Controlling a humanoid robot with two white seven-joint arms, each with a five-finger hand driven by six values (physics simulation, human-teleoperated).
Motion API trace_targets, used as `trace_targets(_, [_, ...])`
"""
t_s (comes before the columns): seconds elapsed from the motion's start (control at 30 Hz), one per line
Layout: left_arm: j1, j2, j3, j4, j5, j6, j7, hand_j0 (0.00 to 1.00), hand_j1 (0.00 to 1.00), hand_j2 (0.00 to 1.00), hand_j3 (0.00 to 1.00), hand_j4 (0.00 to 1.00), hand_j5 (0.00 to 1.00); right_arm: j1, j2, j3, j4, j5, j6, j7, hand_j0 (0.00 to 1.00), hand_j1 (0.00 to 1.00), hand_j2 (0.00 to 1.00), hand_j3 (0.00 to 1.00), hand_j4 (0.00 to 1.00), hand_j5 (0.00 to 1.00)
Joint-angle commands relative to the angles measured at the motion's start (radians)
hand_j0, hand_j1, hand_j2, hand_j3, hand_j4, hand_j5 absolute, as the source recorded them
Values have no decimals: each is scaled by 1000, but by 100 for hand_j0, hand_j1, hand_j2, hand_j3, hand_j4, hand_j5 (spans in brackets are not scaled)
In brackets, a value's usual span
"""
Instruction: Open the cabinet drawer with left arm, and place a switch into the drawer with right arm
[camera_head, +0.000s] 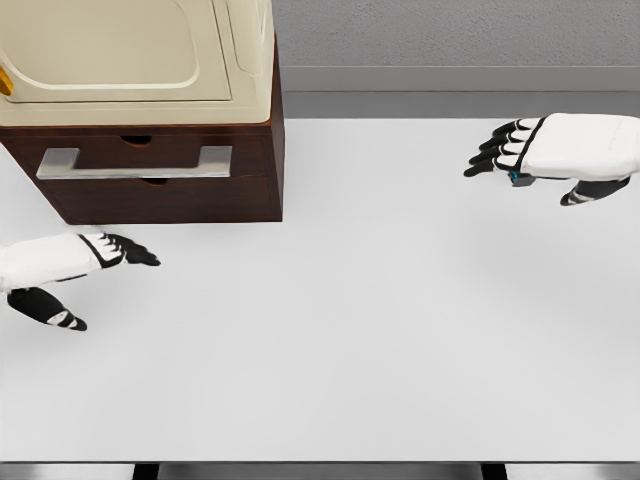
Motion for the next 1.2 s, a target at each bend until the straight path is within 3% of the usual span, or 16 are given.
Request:
trace_targets(0.0, [0,-79,-44,-56,-9,2,-4,100,100,100,100,100,100,0,-1,0,0,-3,3,0,100,100,100,100,100,100])
trace_targets(0.03, [2,-127,-44,-59,-34,2,-12,100,100,100,100,100,100,0,-3,-1,0,-3,3,0,100,100,100,100,100,100])
trace_targets(0.13, [11,-122,-44,-96,-34,2,-26,100,100,100,100,100,100,-2,2,-3,14,-11,3,0,100,100,100,100,100,100])
trace_targets(0.17, [9,-128,-44,-100,-32,2,-24,100,100,100,100,100,100,-12,3,-13,56,-6,3,0,100,100,100,100,100,100])
trace_targets(0.23, [-3,-133,-64,-100,-32,2,-24,100,100,100,100,100,100,-40,31,-64,257,-3,3,0,100,100,100,100,100,100])
trace_targets(0.37, [-138,-147,-257,-100,18,2,-1,100,100,100,100,100,100,-41,69,-40,299,28,3,0,100,100,100,100,100,100])
trace_targets(0.47, [-313,-79,-372,-100,103,2,3,100,100,100,100,100,100,-44,114,-29,333,83,3,0,100,100,100,100,100,100])
trace_targets(0.53, [-373,3,-463,-100,185,2,3,100,100,100,100,100,100,-46,166,-23,369,83,3,0,100,100,100,100,100,100])
trace_targets(0.63, [-449,101,-512,-100,242,2,3,100,100,100,100,100,100,-51,221,-9,437,91,3,0,100,100,100,100,100,100])
trace_targets(0.7, [-623,152,-700,-100,250,2,2,100,100,100,100,100,100,-64,262,-10,498,144,3,0,100,100,100,100,100,100])
trace_targets(0.73, [-647,158,-722,-100,274,2,2,100,100,100,100,100,100,-66,267,-10,508,152,3,0,100,100,100,100,100,100])
trace_targets(0.8, [-667,187,-711,-99,310,2,-26,100,100,100,100,100,100,-74,299,-10,544,190,3,0,100,100,100,100,100,100])
trace_targets(0.87, [-715,188,-711,-100,385,2,-128,100,100,100,100,100,100,-87,347,-10,606,218,3,0,100,100,100,100,100,100])
trace_targets(1.0, [-779,287,-713,-100,509,2,-128,100,100,100,100,100,100,-103,381,-9,661,250,3,0,100,100,100,100,100,100])
trace_targets(1.1, [-885,183,-717,-100,578,2,-128,100,100,100,100,100,100,-112,391,-7,708,272,3,0,100,100,100,100,100,100])
trace_targets(1.17, [-943,166,-736,-100,586,114,-128,100,100,100,100,100,100,-112,391,-7,724,273,3,0,100,100,100,100,100,100])
